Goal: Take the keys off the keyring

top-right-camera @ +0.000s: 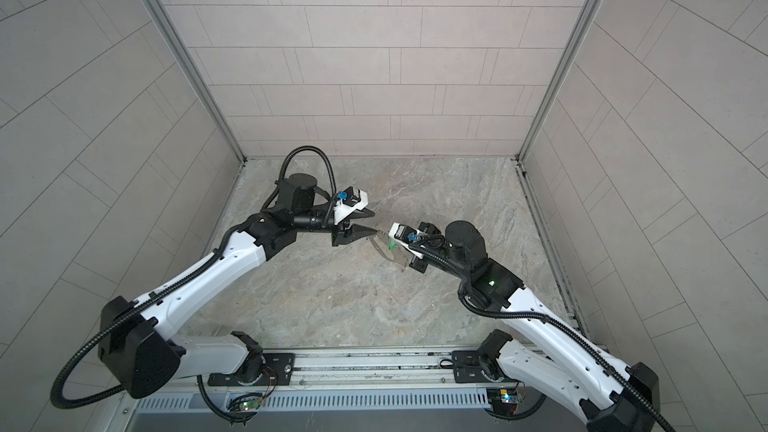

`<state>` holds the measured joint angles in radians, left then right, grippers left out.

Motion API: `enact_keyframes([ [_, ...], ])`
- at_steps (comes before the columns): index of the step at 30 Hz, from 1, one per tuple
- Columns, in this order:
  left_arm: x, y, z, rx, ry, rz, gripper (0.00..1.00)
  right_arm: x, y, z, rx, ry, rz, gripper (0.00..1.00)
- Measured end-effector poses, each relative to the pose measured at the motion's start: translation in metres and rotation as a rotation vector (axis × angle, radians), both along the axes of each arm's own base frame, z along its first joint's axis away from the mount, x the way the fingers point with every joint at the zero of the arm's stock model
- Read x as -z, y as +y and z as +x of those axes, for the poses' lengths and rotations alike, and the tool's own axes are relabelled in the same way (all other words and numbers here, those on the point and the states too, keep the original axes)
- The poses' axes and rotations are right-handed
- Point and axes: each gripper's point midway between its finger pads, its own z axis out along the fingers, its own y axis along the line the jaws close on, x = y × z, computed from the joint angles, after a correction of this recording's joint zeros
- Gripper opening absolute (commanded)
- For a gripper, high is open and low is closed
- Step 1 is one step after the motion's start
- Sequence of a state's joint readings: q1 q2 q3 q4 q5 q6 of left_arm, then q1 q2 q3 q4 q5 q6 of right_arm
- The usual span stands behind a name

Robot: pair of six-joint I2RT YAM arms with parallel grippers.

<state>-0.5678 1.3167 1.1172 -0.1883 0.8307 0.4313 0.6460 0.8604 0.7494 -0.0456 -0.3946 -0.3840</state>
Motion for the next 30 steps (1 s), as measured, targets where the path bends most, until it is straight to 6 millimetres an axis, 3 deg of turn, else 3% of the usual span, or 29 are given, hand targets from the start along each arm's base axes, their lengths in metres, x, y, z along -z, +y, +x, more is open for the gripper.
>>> enact_keyframes([
  [11, 0.024, 0.009, -0.016, 0.042, 0.014, 0.080, 0.48, 0.022, 0.017, -0.011, -0.149, 0.110, -0.107, 0.00],
  [20, 0.028, 0.009, -0.026, 0.091, 0.029, 0.079, 0.47, 0.029, 0.024, -0.024, -0.258, 0.133, -0.167, 0.00],
  [30, 0.053, 0.011, -0.039, 0.096, 0.079, 0.090, 0.43, 0.030, 0.025, -0.026, -0.267, 0.131, -0.173, 0.00],
])
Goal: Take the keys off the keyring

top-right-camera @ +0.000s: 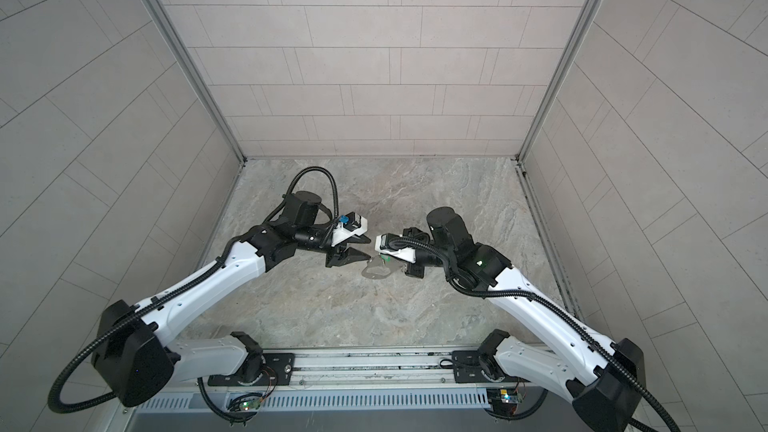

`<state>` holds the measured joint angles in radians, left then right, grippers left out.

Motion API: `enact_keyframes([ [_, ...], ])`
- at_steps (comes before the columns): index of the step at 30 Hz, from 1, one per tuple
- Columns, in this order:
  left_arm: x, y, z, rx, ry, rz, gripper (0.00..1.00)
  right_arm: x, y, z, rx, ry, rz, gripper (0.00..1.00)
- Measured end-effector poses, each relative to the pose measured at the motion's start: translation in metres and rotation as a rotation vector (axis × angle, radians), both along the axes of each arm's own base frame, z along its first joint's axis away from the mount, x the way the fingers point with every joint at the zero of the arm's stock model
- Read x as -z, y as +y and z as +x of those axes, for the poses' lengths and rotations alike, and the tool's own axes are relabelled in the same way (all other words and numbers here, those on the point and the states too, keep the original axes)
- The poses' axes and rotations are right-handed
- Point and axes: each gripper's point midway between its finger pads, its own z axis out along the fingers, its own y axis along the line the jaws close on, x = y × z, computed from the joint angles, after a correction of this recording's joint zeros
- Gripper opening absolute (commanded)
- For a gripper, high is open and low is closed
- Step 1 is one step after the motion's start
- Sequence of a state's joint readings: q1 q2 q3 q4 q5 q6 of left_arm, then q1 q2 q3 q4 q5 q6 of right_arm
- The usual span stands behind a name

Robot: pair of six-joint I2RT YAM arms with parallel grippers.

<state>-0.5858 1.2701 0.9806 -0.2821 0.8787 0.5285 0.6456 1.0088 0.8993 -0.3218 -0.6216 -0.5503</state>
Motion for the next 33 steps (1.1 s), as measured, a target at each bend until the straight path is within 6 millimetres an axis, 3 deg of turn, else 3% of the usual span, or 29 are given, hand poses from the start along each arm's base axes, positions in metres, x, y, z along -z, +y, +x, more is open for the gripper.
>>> enact_keyframes([
  [23, -0.024, -0.012, -0.002, -0.028, 0.059, -0.156, 0.42, 0.001, 0.003, 0.001, 0.003, -0.014, -0.006, 0.00],
  [33, -0.009, -0.015, -0.006, -0.018, 0.115, -0.155, 0.33, 0.005, 0.004, 0.002, -0.004, -0.021, -0.024, 0.00],
])
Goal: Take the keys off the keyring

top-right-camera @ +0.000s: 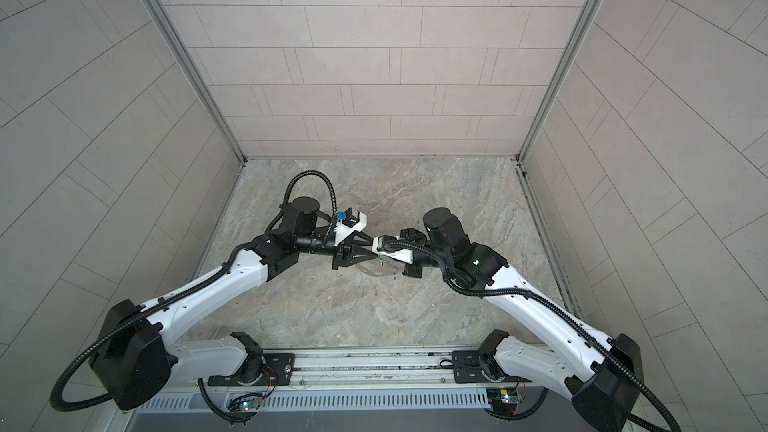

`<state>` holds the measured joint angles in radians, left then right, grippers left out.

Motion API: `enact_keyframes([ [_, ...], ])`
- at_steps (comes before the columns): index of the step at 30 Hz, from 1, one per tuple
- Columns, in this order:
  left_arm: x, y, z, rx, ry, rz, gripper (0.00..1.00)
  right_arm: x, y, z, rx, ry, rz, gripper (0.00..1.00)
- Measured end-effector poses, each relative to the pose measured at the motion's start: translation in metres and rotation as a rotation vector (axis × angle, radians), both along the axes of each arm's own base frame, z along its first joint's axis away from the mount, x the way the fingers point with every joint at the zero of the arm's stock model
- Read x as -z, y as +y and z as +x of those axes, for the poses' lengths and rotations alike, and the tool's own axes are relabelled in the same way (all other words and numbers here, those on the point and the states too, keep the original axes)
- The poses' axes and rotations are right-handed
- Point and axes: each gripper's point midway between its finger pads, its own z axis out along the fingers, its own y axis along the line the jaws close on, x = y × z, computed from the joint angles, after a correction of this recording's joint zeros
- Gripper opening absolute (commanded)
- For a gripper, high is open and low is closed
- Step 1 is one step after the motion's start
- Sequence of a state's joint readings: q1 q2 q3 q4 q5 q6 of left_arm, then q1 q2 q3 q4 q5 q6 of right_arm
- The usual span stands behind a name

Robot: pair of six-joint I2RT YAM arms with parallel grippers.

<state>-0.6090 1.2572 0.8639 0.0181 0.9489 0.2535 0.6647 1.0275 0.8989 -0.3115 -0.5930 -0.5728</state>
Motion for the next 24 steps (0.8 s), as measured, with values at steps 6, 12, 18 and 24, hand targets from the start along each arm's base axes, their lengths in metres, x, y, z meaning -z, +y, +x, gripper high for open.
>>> enact_keyframes([
  [6, 0.008, 0.001, -0.002, 0.001, 0.015, 0.007, 0.31, 0.004, 0.001, 0.001, -0.005, -0.003, -0.013, 0.00],
  [12, 0.027, 0.005, -0.003, -0.019, 0.039, 0.033, 0.28, 0.028, 0.007, 0.009, -0.037, 0.016, -0.087, 0.00],
  [18, 0.061, 0.019, 0.003, -0.081, 0.077, 0.095, 0.28, 0.052, 0.012, 0.015, -0.067, 0.042, -0.156, 0.00],
  [24, 0.077, 0.033, 0.016, -0.159, 0.068, 0.139, 0.27, 0.060, 0.019, 0.023, -0.083, 0.051, -0.180, 0.00],
])
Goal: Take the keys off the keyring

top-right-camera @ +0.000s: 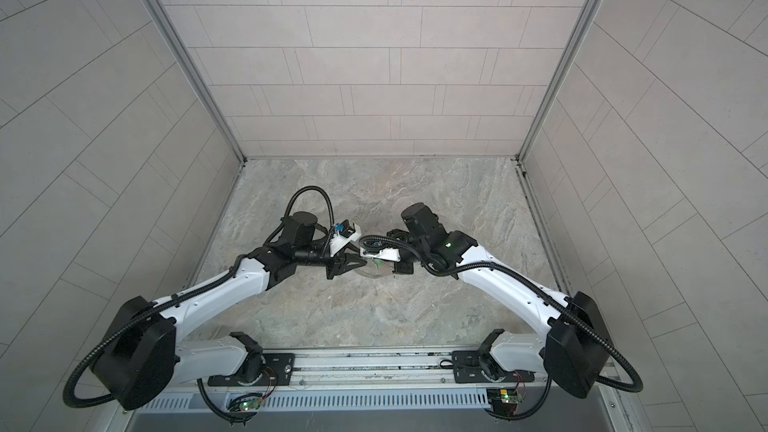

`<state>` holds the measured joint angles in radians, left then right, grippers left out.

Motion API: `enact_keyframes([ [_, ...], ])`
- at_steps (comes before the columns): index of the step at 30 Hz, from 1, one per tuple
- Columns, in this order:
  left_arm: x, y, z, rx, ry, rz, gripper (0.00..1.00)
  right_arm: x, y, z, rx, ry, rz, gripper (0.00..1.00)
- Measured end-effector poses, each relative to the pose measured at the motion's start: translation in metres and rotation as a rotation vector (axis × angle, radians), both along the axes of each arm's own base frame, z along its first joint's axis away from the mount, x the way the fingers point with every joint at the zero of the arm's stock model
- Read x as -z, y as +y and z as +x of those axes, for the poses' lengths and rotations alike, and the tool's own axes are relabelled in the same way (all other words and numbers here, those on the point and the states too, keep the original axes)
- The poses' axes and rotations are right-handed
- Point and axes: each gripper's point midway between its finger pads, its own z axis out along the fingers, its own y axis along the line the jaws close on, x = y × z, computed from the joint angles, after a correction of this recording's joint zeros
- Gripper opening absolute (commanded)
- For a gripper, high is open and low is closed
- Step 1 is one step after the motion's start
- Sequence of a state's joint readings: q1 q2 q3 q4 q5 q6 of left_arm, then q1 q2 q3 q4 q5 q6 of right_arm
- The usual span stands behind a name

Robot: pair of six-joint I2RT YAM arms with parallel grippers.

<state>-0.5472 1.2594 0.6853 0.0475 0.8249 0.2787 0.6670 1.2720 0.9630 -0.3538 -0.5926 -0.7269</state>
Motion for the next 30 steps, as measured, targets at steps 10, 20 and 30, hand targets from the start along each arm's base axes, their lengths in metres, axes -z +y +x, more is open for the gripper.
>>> enact_keyframes([
  [10, 0.014, 0.005, -0.001, -0.018, 0.000, 0.025, 0.25, 0.009, 0.002, 0.005, 0.026, 0.002, -0.005, 0.00],
  [20, 0.018, 0.008, -0.012, 0.002, 0.017, 0.015, 0.26, 0.020, 0.007, 0.004, 0.070, 0.008, -0.042, 0.00],
  [30, 0.014, 0.019, -0.023, -0.014, 0.018, 0.047, 0.33, 0.039, 0.005, -0.012, 0.058, 0.031, -0.082, 0.00],
])
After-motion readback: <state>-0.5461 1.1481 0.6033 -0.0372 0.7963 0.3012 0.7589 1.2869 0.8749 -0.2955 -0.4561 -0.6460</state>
